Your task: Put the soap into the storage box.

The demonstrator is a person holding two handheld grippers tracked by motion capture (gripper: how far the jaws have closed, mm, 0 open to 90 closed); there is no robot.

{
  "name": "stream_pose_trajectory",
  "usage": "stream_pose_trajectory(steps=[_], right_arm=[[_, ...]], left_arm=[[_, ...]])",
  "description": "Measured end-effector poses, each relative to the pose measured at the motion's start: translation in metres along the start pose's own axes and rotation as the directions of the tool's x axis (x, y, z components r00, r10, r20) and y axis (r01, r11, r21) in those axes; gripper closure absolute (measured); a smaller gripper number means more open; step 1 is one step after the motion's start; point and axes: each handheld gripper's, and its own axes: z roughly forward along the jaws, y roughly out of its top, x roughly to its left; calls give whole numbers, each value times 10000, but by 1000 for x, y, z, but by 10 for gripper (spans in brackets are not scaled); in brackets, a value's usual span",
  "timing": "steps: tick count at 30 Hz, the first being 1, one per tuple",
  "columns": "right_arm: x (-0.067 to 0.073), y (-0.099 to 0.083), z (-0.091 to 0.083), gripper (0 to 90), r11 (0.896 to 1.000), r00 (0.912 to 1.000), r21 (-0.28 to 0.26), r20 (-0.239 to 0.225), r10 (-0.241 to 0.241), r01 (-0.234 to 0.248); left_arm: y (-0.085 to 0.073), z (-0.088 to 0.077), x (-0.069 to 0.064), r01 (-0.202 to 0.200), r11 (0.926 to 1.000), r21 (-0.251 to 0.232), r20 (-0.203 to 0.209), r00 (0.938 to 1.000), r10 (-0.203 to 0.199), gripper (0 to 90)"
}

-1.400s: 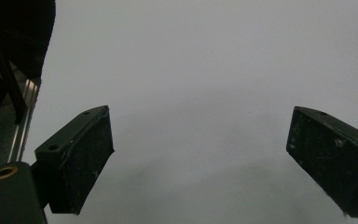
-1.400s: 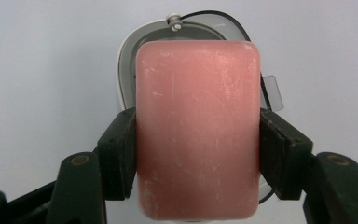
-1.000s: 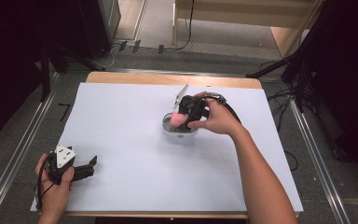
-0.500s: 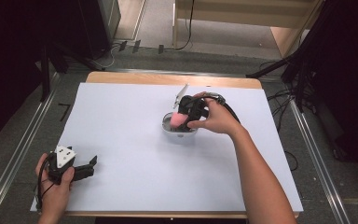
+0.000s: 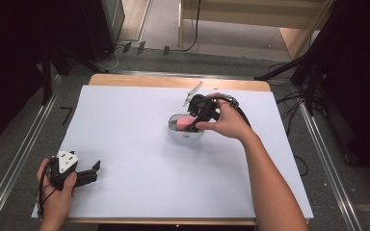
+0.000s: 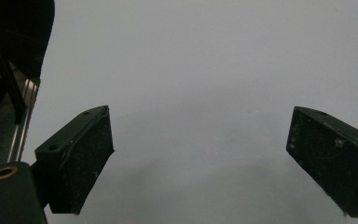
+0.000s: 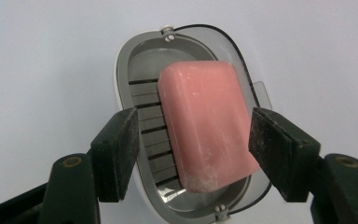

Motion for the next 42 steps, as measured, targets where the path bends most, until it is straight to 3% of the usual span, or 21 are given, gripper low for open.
stream_pose_trajectory(steps=[11,21,42], right_arm=[[6,-19,-8,264,9966,9965,-92,120,823,-822],[11,-40,-11,139,9901,9899,-184,259,1397,-1392],[12,-86,-12,133,9750,9747,-375,360,2205,-2192]], left_arm=[[0,0,0,-16,10000,37,-42,10000,17,77],[0,0,0,-18,10000,42,-62,10000,18,77],[0,1,-1,-47,10000,36,-84,10000,48,77]])
